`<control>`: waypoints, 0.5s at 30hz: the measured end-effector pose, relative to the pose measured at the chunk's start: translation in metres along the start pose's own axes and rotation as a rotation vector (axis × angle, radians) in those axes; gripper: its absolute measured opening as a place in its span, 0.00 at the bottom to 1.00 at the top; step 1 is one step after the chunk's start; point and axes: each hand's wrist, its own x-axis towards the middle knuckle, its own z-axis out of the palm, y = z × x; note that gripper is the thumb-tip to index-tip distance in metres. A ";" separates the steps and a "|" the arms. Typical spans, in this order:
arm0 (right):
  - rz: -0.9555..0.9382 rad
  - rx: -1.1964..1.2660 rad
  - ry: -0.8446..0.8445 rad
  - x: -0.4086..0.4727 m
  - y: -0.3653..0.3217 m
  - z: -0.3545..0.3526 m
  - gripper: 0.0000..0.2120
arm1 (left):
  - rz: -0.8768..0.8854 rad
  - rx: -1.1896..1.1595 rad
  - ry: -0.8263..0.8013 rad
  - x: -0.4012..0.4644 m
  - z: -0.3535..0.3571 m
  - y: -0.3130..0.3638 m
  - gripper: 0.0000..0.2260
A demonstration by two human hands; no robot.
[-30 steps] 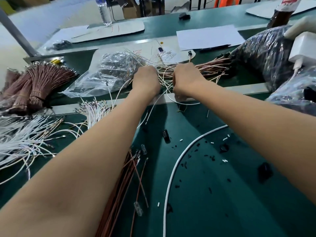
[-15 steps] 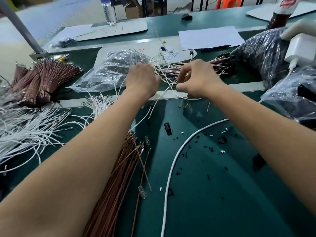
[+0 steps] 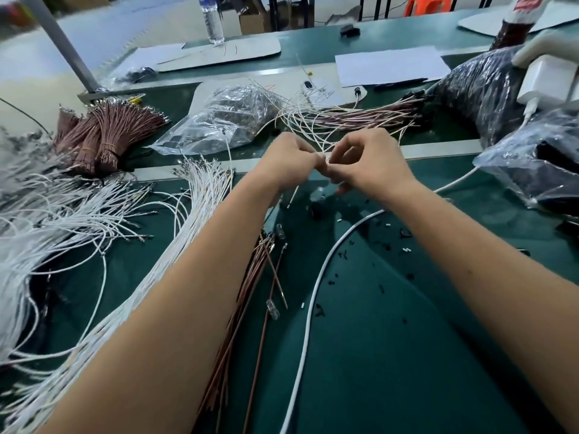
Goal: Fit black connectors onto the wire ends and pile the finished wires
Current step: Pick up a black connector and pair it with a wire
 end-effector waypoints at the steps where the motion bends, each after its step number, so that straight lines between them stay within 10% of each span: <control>1: 0.005 0.001 0.003 0.000 0.000 -0.001 0.09 | 0.019 0.009 0.005 0.000 -0.002 -0.001 0.10; 12: -0.207 -0.509 -0.152 -0.013 -0.019 0.013 0.02 | 0.108 0.353 0.272 -0.018 -0.052 -0.018 0.05; 15: -0.274 -0.554 -0.430 -0.030 -0.040 0.031 0.04 | -0.024 0.503 0.273 -0.028 -0.058 -0.031 0.05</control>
